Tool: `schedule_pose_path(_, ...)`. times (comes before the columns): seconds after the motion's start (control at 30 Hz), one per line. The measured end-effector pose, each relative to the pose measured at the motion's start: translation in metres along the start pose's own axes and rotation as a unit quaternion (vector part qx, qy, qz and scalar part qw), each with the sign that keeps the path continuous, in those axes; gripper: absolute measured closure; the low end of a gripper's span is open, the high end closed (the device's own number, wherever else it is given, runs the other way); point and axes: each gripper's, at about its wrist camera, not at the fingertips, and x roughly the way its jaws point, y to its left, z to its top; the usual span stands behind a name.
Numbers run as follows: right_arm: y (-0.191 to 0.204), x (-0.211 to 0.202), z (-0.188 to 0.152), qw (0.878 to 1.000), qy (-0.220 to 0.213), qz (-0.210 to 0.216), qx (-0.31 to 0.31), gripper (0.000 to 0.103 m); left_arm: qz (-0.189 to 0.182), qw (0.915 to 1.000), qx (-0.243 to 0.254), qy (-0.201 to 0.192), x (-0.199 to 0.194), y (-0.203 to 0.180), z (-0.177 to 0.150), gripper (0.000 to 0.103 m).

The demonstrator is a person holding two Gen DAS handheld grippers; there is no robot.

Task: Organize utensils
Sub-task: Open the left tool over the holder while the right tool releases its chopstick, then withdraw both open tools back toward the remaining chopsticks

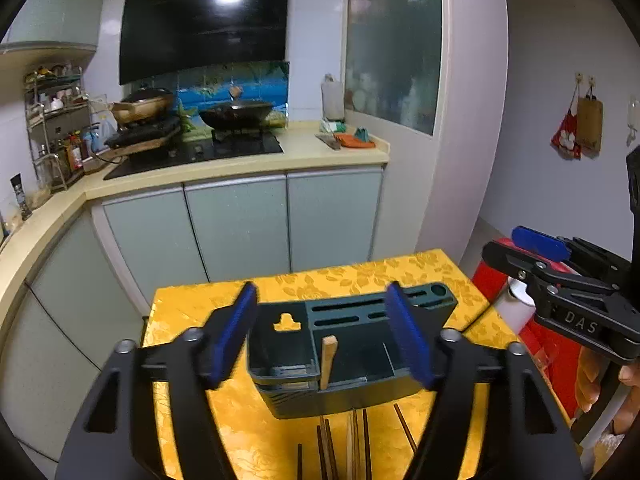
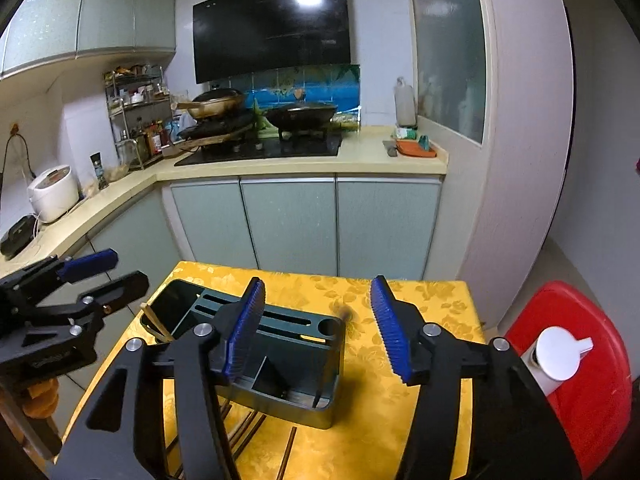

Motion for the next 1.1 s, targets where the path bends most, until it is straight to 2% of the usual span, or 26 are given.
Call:
schedule_pose_path(0.03,0.000,-0.003,0.001,1.000,-0.005,-0.004,-0.001,0.041,0.002,1.0000,-0.003,-0.005,-0.003,0.001,0.001,0.027)
schedule_pose_path(0.1,-0.002,-0.012,0.004,1.000,-0.017,-0.013,-0.004,0.040,0.004,0.9998,-0.009,-0.016,-0.012,0.004,0.002,0.021)
schedule_pose_path(0.37,-0.009,-0.050,0.005,0.998,-0.058,-0.020,0.000,0.038,0.027,0.9988,-0.021,-0.035,-0.040,0.013,-0.012,0.014)
schedule_pose_path(0.53,-0.005,-0.079,-0.021,0.996,-0.082,-0.031,-0.005,0.033,0.050,0.9975,-0.020,-0.045,-0.059,0.014,-0.043,0.014)
schedule_pose_path(0.67,-0.001,-0.094,-0.048,0.996,-0.085,-0.034,-0.008,0.033,0.062,0.9968,-0.015,-0.049,-0.075,0.011,-0.069,0.014)
schedule_pose_path(0.87,0.011,-0.113,-0.084,0.995,-0.090,-0.040,-0.018,0.032,0.059,0.9967,-0.031,-0.046,-0.093,0.011,-0.099,0.014)
schedule_pose_path(1.1,0.026,-0.135,-0.120,0.995,-0.089,-0.039,-0.026,0.027,0.063,0.9964,-0.040,-0.042,-0.113,0.007,-0.138,0.013)
